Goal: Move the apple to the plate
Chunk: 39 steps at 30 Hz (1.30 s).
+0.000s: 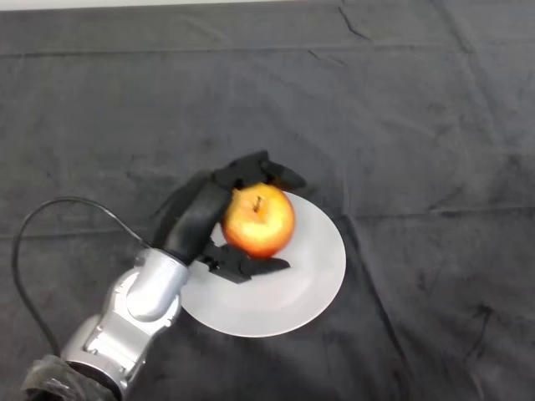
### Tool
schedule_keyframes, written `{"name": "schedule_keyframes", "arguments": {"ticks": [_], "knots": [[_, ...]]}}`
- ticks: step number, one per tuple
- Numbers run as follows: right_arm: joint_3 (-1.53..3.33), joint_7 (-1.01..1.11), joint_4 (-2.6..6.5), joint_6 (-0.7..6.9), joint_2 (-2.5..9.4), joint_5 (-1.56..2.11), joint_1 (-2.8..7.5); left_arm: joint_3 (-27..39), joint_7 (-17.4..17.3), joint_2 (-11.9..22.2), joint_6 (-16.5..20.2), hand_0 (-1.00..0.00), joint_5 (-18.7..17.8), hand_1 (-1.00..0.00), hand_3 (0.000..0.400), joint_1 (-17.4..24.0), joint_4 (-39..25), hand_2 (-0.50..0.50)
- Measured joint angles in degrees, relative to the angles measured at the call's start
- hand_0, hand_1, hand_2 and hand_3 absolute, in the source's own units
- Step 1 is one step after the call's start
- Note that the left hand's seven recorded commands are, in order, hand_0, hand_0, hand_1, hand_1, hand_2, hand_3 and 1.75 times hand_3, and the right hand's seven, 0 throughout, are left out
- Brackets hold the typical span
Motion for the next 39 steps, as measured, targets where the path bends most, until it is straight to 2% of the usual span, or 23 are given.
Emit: {"name": "schedule_keyframes", "arguments": {"ticks": [14,16,17,18,19,27,39], "knots": [[-0.01,0.00,0.00,0.00,0.00,0.01,0.00,-2.88,1.62,0.21,-0.59,-1.00,1.56,-1.00,0.400,-1.75,2.94,0.00],[-0.01,0.00,0.00,0.00,0.00,0.01,0.00,-3.32,1.77,0.23,-0.59,-1.00,1.96,-0.84,0.400,-2.56,3.78,-0.08],[-0.01,0.00,0.00,0.00,0.00,0.01,0.00,-4.01,2.29,0.37,-0.59,-0.70,2.23,0.00,0.281,-3.01,4.06,-0.35],[-0.01,0.00,0.00,0.00,0.00,0.01,0.00,-4.29,2.42,0.43,-0.59,-0.29,2.36,0.00,0.116,-3.16,4.09,-0.15],[-0.01,0.00,0.00,0.00,0.00,0.01,0.00,-4.33,2.53,0.43,-0.59,0.00,2.60,0.00,0.000,-3.17,4.11,0.00],[-0.01,0.00,0.00,0.00,0.00,0.01,0.00,-4.39,3.49,0.44,-0.59,0.00,2.75,0.00,0.000,-3.32,4.33,0.00],[-0.01,0.00,0.00,0.00,0.00,0.01,0.00,-4.31,2.61,1.62,-1.18,0.00,2.22,0.00,0.000,-3.47,4.33,0.00]]}}
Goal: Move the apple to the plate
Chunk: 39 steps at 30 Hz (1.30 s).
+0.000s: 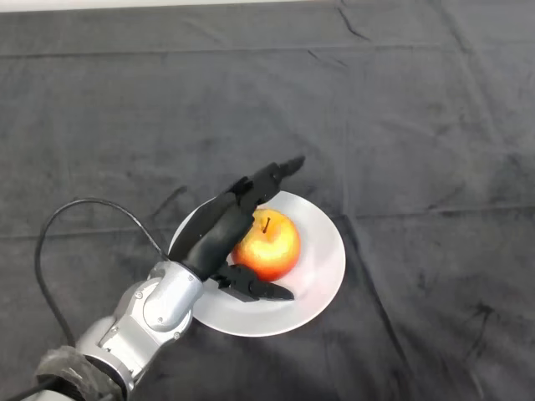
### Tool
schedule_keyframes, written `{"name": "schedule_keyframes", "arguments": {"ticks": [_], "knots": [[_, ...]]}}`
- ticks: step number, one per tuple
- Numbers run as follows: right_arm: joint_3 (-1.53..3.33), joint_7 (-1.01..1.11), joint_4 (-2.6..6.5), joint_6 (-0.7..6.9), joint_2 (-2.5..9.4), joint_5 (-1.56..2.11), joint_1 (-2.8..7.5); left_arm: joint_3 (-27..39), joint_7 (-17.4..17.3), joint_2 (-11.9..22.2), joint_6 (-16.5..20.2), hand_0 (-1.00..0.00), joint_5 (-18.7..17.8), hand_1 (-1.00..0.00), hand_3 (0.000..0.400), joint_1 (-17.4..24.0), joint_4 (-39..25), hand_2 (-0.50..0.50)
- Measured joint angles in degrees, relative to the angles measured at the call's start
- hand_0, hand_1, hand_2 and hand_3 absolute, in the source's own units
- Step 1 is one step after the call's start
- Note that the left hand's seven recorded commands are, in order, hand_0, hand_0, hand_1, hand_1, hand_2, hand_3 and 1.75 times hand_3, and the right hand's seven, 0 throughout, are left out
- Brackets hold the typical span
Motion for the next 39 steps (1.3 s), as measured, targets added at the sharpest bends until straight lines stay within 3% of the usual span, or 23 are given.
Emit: {"name": "schedule_keyframes", "arguments": {"ticks": [7,22,27,39], "knots": [[-0.01,0.00,0.00,0.00,0.00,0.00,0.00,2.17,-2.59,2.89,-0.22,0.00,-2.04,0.00,0.000,0.01,-0.02,0.00],[0.00,0.00,0.00,0.00,0.00,0.00,0.00,10.18,-3.25,8.79,-0.58,0.00,-4.58,0.00,0.000,0.05,-0.76,0.00],[0.00,0.00,0.00,0.00,0.00,0.00,0.00,13.49,-3.19,10.45,0.25,0.00,-4.86,0.00,0.000,0.21,-4.35,0.00],[0.00,0.00,0.00,0.00,0.00,0.00,0.00,22.71,-3.40,17.74,2.55,0.00,-9.45,0.00,0.000,0.66,-9.01,0.00]]}}
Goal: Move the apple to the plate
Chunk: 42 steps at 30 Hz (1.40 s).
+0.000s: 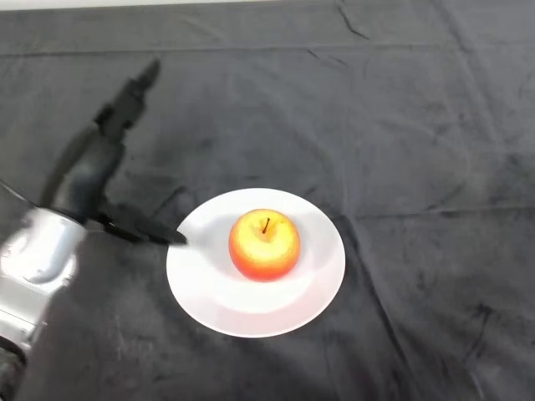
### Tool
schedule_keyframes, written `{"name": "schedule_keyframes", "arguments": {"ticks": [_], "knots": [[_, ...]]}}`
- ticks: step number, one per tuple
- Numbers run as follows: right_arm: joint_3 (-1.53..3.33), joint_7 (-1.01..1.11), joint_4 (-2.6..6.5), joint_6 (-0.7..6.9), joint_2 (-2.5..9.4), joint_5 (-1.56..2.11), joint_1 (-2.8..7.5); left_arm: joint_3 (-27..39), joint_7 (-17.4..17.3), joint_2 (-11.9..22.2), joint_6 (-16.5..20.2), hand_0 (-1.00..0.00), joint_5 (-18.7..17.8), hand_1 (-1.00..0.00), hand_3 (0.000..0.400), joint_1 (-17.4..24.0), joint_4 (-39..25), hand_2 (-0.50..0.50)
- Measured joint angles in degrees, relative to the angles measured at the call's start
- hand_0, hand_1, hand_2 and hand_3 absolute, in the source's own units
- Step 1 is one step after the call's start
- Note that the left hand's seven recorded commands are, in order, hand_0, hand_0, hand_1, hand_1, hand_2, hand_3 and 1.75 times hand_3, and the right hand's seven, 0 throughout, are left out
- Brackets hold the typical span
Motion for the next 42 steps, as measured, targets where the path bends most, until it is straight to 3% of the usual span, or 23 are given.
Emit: {"name": "schedule_keyframes", "arguments": {"ticks": [9,21,33,42], "knots": [[0.00,0.00,0.00,0.00,0.00,0.00,0.00,5.49,0.01,3.12,0.88,0.00,-1.50,0.00,0.000,-0.23,1.09,0.00],[0.00,0.00,0.00,0.00,0.00,0.00,0.00,12.37,-0.43,8.46,1.04,0.00,-3.95,0.00,0.000,-3.33,10.67,0.00],[-0.02,0.00,0.00,0.00,0.00,0.00,0.00,21.66,0.38,10.12,0.85,0.00,-9.49,0.00,0.000,-4.81,18.54,0.00],[-0.02,0.01,0.00,0.00,0.00,0.00,0.00,27.14,4.32,10.69,0.84,0.00,-13.26,0.00,0.000,-4.86,20.81,0.00]]}}
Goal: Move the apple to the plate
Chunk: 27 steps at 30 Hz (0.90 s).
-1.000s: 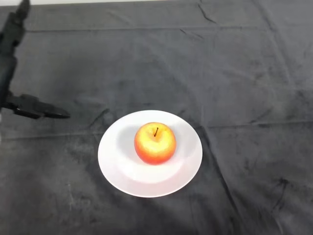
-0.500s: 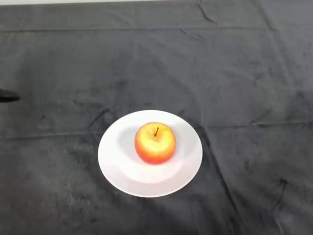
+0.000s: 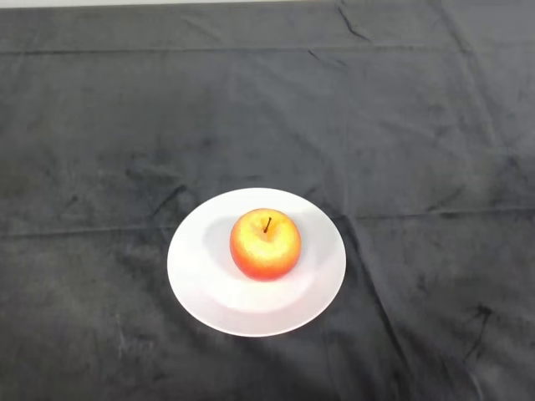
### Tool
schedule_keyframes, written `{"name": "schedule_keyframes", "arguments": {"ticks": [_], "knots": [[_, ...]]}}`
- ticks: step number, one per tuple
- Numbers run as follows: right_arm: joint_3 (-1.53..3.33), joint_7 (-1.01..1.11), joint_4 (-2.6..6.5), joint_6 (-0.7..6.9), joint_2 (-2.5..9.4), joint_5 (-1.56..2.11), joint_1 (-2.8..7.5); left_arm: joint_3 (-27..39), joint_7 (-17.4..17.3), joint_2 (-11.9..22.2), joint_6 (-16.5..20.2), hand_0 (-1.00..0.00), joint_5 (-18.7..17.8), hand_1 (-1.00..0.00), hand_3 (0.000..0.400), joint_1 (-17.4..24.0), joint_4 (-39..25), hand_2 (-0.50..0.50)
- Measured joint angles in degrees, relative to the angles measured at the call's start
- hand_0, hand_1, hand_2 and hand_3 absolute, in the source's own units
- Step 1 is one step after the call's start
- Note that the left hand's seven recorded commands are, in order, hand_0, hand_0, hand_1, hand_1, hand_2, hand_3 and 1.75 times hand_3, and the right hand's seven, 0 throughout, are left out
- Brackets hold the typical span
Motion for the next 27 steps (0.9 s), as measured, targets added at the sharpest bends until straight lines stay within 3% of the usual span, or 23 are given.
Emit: {"name": "schedule_keyframes", "arguments": {"ticks": [9,27], "knots": [[0.00,0.00,0.00,0.00,0.00,0.00,0.00,2.16,1.21,0.14,0.00,0.00,-1.84,0.00,0.000,-2.21,1.74,0.00],[0.00,0.00,0.00,0.00,0.00,0.00,0.00,4.01,1.05,0.16,-0.01,0.00,-2.02,0.00,0.000,-3.50,2.11,0.00]]}}
